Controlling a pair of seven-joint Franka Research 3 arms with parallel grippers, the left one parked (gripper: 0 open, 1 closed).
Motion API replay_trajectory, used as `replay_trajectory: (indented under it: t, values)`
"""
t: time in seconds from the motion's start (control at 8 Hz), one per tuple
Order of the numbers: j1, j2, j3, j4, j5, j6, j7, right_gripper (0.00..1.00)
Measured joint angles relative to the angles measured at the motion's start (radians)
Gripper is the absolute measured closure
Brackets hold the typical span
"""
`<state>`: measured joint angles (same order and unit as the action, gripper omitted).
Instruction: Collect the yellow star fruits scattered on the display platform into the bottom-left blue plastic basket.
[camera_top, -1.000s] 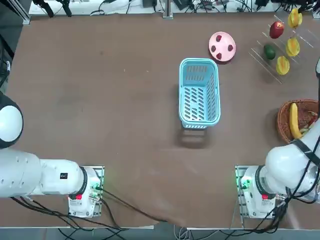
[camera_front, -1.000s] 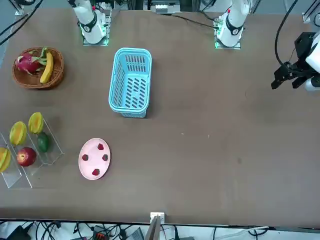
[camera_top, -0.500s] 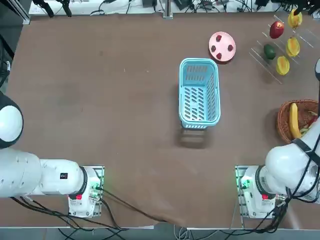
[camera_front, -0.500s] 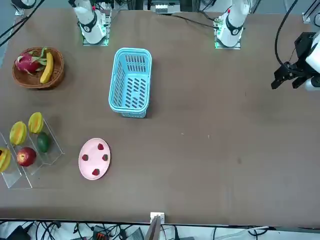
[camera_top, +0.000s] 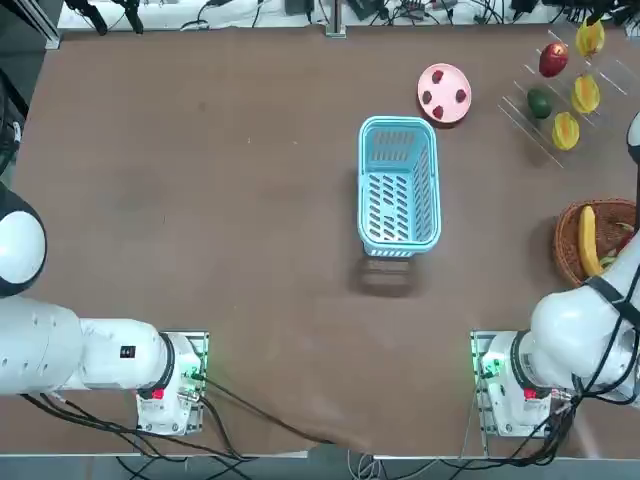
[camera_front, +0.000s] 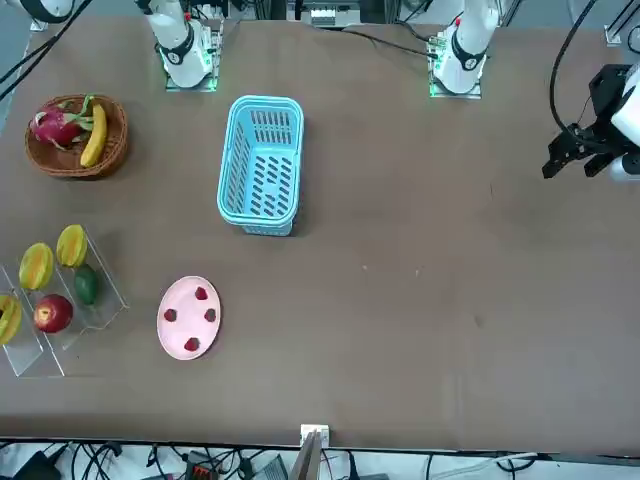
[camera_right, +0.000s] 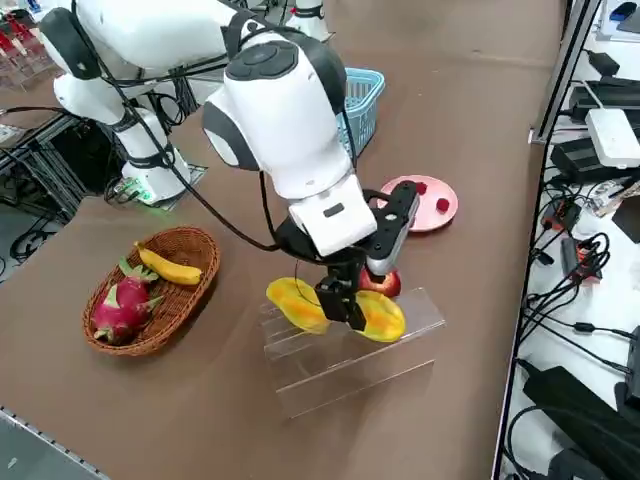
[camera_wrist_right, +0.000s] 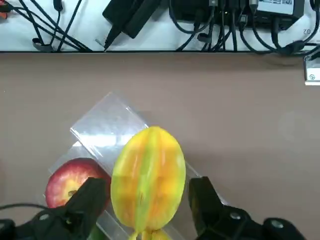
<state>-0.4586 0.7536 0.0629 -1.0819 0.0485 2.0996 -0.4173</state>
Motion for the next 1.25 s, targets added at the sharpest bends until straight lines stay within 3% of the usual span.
replay_trajectory:
  t: [0.62,0.88,1.12,1.25]
  values:
    - [0.000,0.031,0.001,0.003,0.000,0.020,0.000,0.01]
    - [0.000,0.040,0.001,0.005,0.000,0.024,0.000,0.06]
    - [0.000,0.040,0.002,0.009,0.005,0.021,0.000,0.20]
    - [0.000,0.039,0.003,0.014,0.009,0.018,0.000,0.40]
